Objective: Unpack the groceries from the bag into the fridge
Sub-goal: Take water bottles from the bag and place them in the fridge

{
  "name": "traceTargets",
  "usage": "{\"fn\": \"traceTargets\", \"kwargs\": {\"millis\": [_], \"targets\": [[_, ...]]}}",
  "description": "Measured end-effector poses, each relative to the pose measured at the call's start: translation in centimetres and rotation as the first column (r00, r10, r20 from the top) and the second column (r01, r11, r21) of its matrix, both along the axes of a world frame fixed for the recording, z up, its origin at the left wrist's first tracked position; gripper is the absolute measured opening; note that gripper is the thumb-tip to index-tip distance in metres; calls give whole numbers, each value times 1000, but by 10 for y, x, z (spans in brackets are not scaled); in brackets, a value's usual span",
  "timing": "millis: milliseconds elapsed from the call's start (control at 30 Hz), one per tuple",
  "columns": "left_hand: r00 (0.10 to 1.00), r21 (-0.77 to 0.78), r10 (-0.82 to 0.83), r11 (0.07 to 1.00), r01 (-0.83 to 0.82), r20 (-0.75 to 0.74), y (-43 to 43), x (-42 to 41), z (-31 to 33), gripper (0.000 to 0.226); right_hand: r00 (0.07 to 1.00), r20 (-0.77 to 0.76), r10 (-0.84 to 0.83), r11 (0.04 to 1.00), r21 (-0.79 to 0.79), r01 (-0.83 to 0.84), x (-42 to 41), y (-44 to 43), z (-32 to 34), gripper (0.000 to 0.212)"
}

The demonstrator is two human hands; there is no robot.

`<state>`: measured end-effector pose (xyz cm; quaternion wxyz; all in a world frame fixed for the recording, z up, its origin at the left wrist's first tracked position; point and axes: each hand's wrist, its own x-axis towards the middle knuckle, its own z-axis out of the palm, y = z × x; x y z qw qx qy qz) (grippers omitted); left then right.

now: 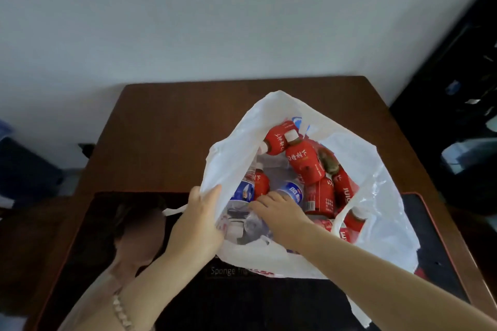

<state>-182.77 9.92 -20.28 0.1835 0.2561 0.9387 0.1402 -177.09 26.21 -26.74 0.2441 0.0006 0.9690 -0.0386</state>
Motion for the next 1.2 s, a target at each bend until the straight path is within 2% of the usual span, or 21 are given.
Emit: {"fn": "traceTargets", "kwargs": {"millis": [67, 133, 200, 267, 333, 400, 467, 533, 567, 633, 700, 767, 833, 900, 1000, 1033, 1067, 1133, 1167, 1200], "targets": [[1000, -9, -2, 1000, 2, -15, -3, -6, -6, 60, 997, -44, 61, 997, 40, -59, -2, 4, -3, 67], [1000, -34, 18, 999, -18, -1, -5, -10, -12, 64, 990, -119, 79, 997, 9, -79, 2, 9, 2, 65], [1000, -45, 27, 999, -26, 13, -7, -10, -17, 70, 985, -175, -14, 996, -89, -2, 13, 15, 15, 65], [1000, -42, 18, 999, -18, -12, -6, -9, -19, 73, 950, -233, -210, 962, -223, 158, 30, 24, 29, 68], [999, -31, 35, 999, -36, -26, -2, -6, -18, 74, 817, -299, -493, 840, -407, 358, 50, 32, 41, 69], [998, -9, 55, 998, -55, -34, 3, 1, -11, 71, 618, -334, -712, 664, -606, 438, 69, 39, 49, 65], [988, 46, 13, 999, -6, -157, 6, 8, -9, 73, 434, -336, -836, 514, -757, 403, 87, 47, 56, 63], [908, 132, -66, 982, 132, -414, 8, 13, -11, 77, 306, -333, -892, 429, -838, 339, 106, 55, 67, 56], [880, 190, -104, 958, 213, -462, 11, 14, -11, 75, 259, -320, -911, 392, -867, 308, 115, 59, 73, 51], [902, 265, -238, 901, 343, -361, 27, 18, -3, 77, 202, -230, -952, 279, -924, 260, 130, 66, 80, 52], [948, 232, -316, 919, 318, -45, 51, 23, 0, 82, 216, -148, -965, 195, -957, 216, 141, 73, 81, 68], [913, 103, -318, 948, 302, 254, 72, 24, -6, 83, 238, -103, -966, 155, -965, 210, 145, 76, 84, 74], [881, 159, -325, 945, 287, 344, 83, 23, -14, 73, 255, -123, -959, 176, -964, 198, 144, 72, 87, 70], [875, 186, -319, 945, 268, 363, 82, 19, -14, 57, 280, -110, -954, 168, -967, 194, 142, 69, 85, 79], [922, 50, -319, 948, 316, 221, 68, 12, -10, 39, 370, 48, -928, 33, -977, 210, 141, 69, 75, 84], [935, 79, -312, 950, 303, 168, 60, 8, -4, 29, 414, 111, -904, -22, -977, 213, 141, 72, 71, 83], [940, 144, -326, 940, 310, 104, 52, 4, 4, 20, 481, 139, -866, -32, -974, 223, 140, 73, 71, 81], [929, 155, -343, 919, 363, -139, 34, -7, 23, 44, 634, 151, -758, 30, -964, 264, 139, 76, 70, 80], [905, 147, -322, 917, 372, -279, 24, -12, 35, 43, 694, 170, -700, 56, -955, 291, 137, 78, 72, 76], [868, 106, -342, 910, 402, -359, 17, -17, 48, 28, 727, 166, -667, 100, -946, 308, 134, 81, 73, 67]]}}
